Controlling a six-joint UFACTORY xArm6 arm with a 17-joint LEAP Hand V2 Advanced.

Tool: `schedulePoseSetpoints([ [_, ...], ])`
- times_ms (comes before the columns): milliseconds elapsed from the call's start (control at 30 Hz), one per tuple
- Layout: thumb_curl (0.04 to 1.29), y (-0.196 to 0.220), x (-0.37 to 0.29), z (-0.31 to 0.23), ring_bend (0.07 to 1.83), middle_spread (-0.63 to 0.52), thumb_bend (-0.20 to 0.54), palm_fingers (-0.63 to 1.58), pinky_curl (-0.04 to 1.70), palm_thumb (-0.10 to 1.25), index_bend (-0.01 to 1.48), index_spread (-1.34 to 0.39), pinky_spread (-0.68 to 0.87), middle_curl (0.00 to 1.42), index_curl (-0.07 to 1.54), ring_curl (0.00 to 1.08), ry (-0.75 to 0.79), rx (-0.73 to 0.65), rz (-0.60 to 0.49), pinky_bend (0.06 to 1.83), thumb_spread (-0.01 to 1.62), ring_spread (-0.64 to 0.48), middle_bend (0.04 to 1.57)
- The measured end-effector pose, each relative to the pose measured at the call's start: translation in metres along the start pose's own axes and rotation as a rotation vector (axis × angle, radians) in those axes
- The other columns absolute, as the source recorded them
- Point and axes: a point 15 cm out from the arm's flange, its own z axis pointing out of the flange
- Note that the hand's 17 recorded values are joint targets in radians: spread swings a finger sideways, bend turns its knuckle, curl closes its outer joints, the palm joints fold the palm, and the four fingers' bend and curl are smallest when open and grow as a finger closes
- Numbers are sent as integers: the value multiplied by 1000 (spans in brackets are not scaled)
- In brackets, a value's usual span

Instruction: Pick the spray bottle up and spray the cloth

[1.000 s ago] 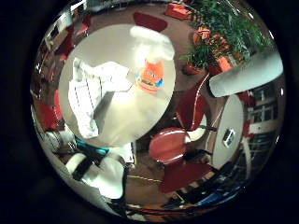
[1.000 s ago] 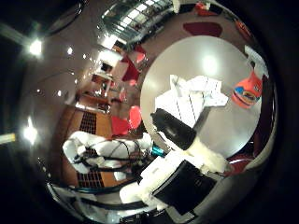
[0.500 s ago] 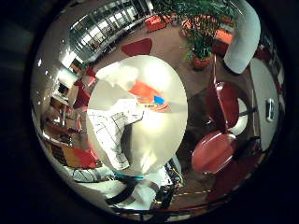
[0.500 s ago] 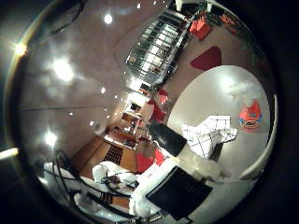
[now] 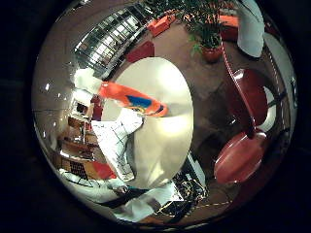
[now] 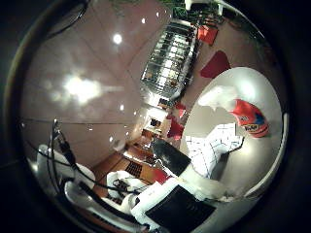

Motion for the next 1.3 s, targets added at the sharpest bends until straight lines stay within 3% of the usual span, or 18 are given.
schedulePoseSetpoints([
  [567, 301, 29, 82, 6, 419, 197, -27, 86, 290, 535, 146, -194, 420, 335, 255, 254, 57, -55, 85, 488, 1019, 224, 251],
  [933, 303, 8, 100, 36, 429, 206, -27, 95, 291, 537, 144, -162, 407, 338, 246, 255, 132, -100, 42, 478, 988, 223, 286],
  [1300, 304, -15, 86, 82, 431, 199, -27, 126, 286, 537, 152, -137, 399, 336, 255, 251, 111, -146, -7, 447, 987, 226, 304],
])
